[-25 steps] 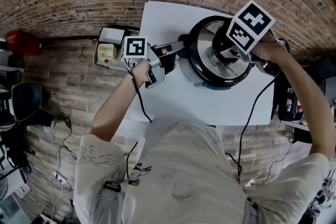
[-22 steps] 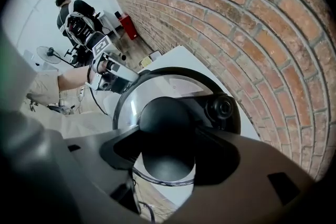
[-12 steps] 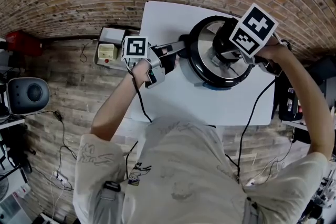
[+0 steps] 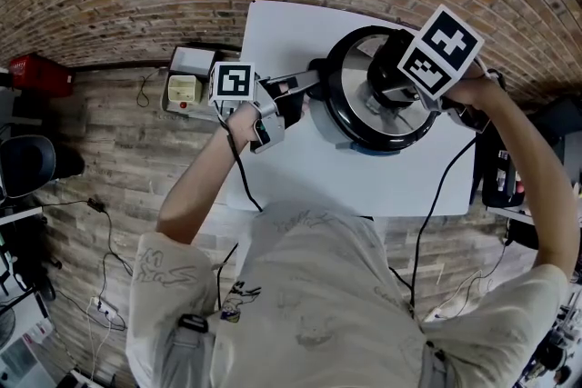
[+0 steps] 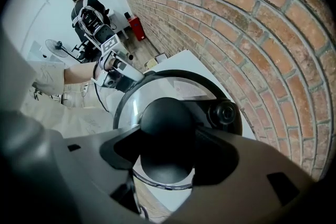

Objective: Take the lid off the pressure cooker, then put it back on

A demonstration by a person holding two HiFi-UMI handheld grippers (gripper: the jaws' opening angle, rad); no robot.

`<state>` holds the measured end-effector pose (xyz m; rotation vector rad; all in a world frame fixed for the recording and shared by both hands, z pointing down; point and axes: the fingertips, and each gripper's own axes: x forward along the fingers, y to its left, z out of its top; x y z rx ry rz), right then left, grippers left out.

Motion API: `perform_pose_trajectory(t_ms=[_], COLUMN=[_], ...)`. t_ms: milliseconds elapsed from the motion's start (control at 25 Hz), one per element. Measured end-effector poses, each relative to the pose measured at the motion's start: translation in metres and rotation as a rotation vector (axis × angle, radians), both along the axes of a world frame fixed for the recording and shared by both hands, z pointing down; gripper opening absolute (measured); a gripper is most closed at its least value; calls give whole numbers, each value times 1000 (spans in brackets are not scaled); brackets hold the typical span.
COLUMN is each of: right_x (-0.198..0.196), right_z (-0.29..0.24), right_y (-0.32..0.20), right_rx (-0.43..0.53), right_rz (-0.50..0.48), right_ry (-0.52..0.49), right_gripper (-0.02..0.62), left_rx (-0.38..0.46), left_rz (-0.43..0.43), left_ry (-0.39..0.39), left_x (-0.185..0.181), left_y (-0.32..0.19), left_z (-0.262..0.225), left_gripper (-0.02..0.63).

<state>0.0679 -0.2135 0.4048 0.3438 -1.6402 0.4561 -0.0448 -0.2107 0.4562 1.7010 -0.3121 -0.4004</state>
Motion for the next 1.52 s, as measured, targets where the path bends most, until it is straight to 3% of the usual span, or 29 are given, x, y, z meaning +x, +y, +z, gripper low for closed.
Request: perform_pose_trajectory(t_ms=[920,1080,1520], right_x=[7,3,31], right_z=[-30,-38,-73], right_y=[-1,7,3], right_rx=[28,-7,59], right_rz=[-13,8,65], right_ry=[4,-44,-57], right_gripper=[291,291,292], left_rx=[-11,-13,-22], left_rz=[-10,-9,-22], left_ry=[28,29,26], left_x=[0,-1,-2], left_y=[-1,0,0], left_z=[0,1,1], left_gripper=[78,78,78])
